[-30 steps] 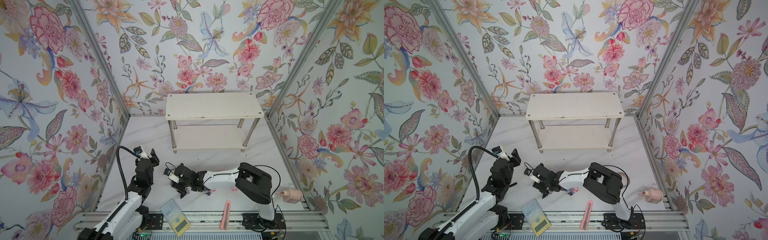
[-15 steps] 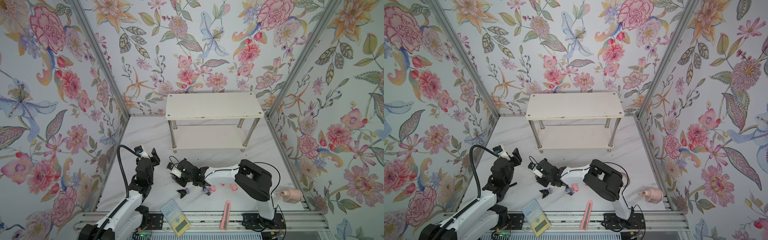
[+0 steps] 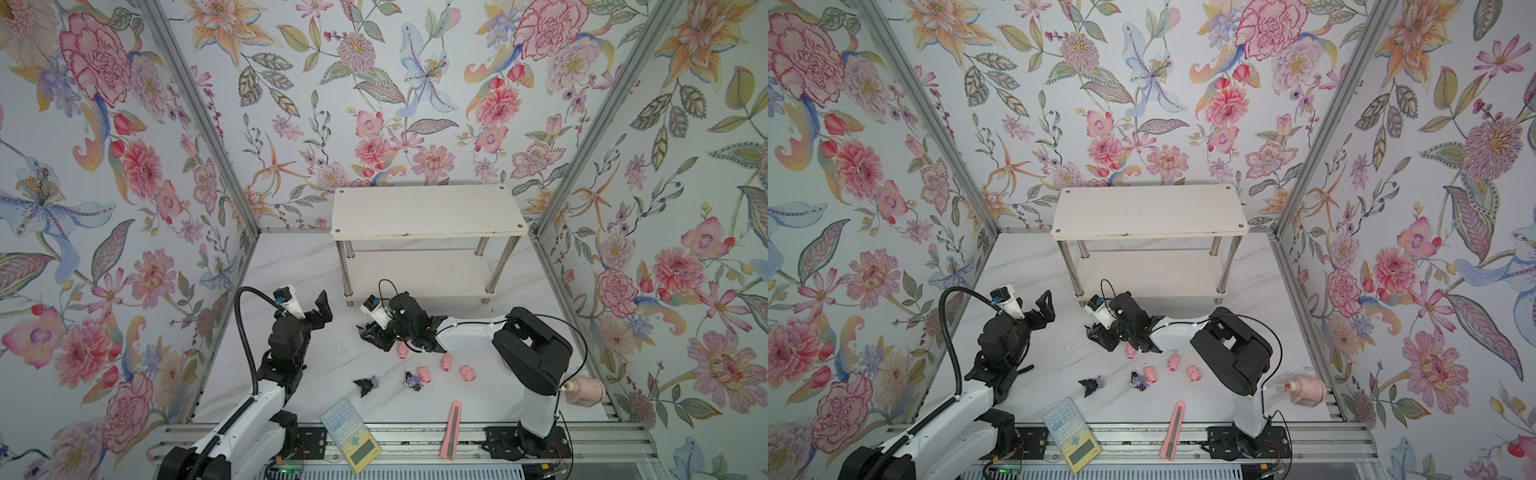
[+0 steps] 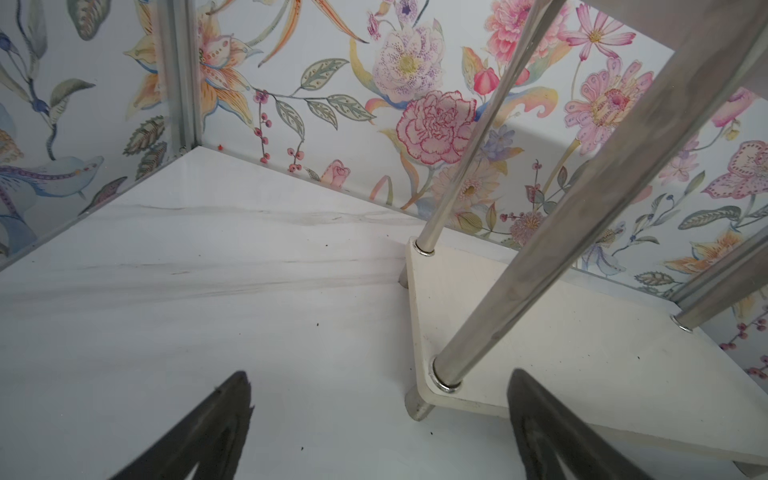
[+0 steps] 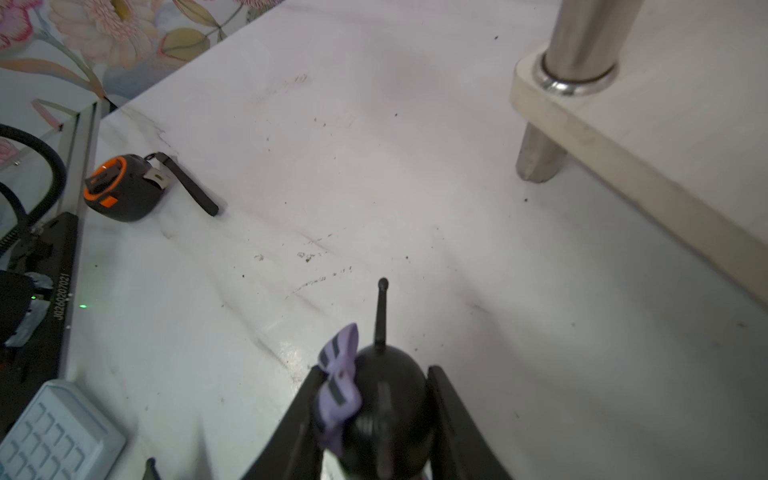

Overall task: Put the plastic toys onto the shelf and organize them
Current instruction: 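Lift the Kuromi figurine with the right gripper toward the left gripper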

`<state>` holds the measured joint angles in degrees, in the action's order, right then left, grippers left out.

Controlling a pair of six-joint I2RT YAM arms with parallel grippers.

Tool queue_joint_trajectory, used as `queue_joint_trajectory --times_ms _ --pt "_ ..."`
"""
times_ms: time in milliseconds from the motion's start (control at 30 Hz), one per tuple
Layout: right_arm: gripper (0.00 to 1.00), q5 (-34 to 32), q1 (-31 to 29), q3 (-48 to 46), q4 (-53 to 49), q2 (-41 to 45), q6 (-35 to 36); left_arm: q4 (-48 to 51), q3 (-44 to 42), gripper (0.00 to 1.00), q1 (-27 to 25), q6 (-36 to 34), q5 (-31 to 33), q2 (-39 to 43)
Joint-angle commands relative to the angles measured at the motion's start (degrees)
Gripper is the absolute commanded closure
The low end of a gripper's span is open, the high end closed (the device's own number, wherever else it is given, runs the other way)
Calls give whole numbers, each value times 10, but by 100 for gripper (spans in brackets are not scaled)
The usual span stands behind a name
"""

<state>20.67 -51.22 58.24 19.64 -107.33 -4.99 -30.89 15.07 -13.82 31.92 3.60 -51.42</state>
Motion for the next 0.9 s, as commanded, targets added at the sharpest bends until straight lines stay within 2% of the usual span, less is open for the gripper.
queue_joint_trajectory --times_ms 0,233,333,467,633,800,867 --pt "89 75 15 -14 65 39 -37 21 23 1 5 -4 -92 -2" --pt "91 123 59 -10 94 59 -54 -51 8 1 5 66 -238 -22" --pt "91 124 59 5 81 61 -43 -86 13 1 4 93 -277 -41" --pt "91 123 60 9 81 60 -36 -141 17 7 3 123 -327 -69" --pt "91 124 61 13 80 64 -30 -168 32 8 -11 136 -370 -114" --pt "91 128 61 25 66 64 -15 -195 39 10 -26 145 -383 -157" --pt "91 130 61 30 61 63 -9 -219 43 15 -32 156 -390 -172"
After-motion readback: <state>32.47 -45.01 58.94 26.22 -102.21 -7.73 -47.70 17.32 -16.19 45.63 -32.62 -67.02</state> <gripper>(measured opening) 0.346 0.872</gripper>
